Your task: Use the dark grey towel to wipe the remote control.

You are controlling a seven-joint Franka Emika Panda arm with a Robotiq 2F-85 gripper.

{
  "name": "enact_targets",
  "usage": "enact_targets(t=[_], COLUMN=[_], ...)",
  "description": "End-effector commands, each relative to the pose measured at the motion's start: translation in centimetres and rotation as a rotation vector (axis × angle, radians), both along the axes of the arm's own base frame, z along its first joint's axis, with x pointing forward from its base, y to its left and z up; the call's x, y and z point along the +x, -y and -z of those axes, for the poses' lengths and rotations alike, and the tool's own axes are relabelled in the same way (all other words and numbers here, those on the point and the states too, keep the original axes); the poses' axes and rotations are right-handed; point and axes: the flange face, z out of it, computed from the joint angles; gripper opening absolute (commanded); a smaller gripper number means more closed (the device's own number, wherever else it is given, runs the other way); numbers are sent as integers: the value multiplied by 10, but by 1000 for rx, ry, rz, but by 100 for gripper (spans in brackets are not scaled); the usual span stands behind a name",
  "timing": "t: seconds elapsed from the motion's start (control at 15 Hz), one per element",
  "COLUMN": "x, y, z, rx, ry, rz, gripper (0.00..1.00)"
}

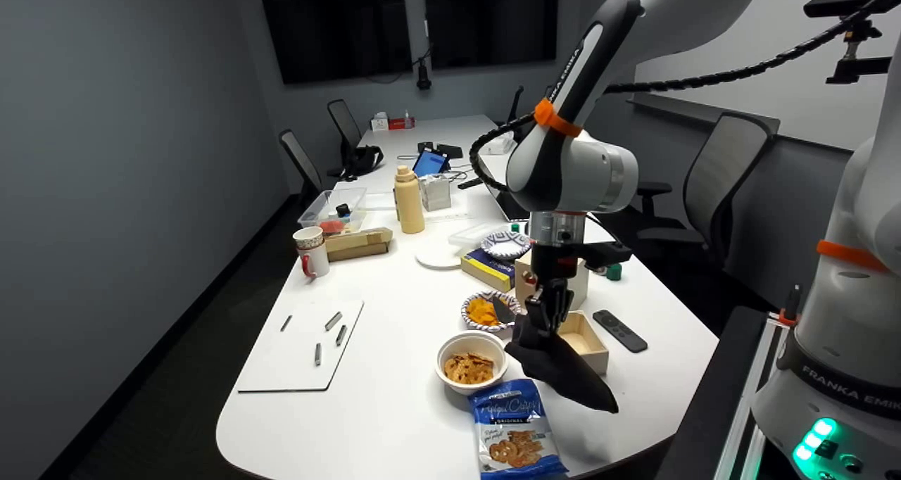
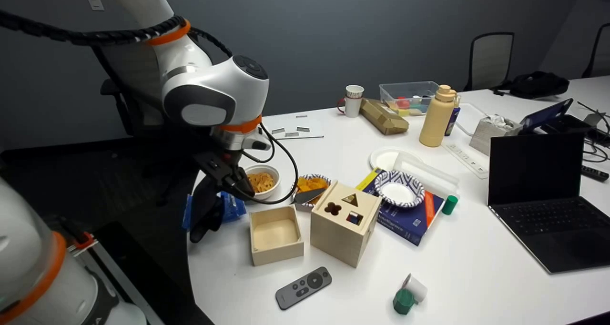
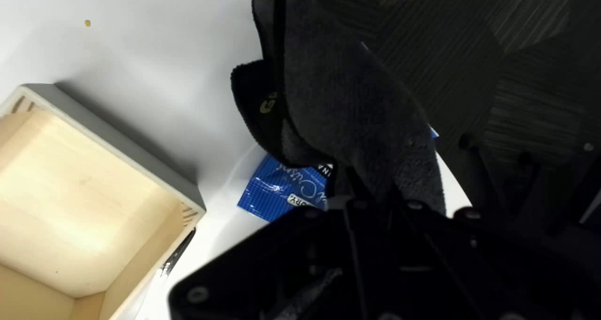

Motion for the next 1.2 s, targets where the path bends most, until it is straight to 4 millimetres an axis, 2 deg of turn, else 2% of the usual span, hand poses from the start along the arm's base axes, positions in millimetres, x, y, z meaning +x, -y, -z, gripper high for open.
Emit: enact_targets(t=[0.0,0.33,0.67,0.73,0.8,0.87,1.13], x=[-4,2,13,16,19,22,31], y=[-5,-6,-10,-10,-10,-9,-7], z=[6,29,62,65,68,70,75], rx=[71,132,146,145,138,134,140], ry=[29,64,52,53,67,75,91], rz=[-39,-89,-157,-160,-164,-166,-170], gripper=[2,2,2,33,34,40,72])
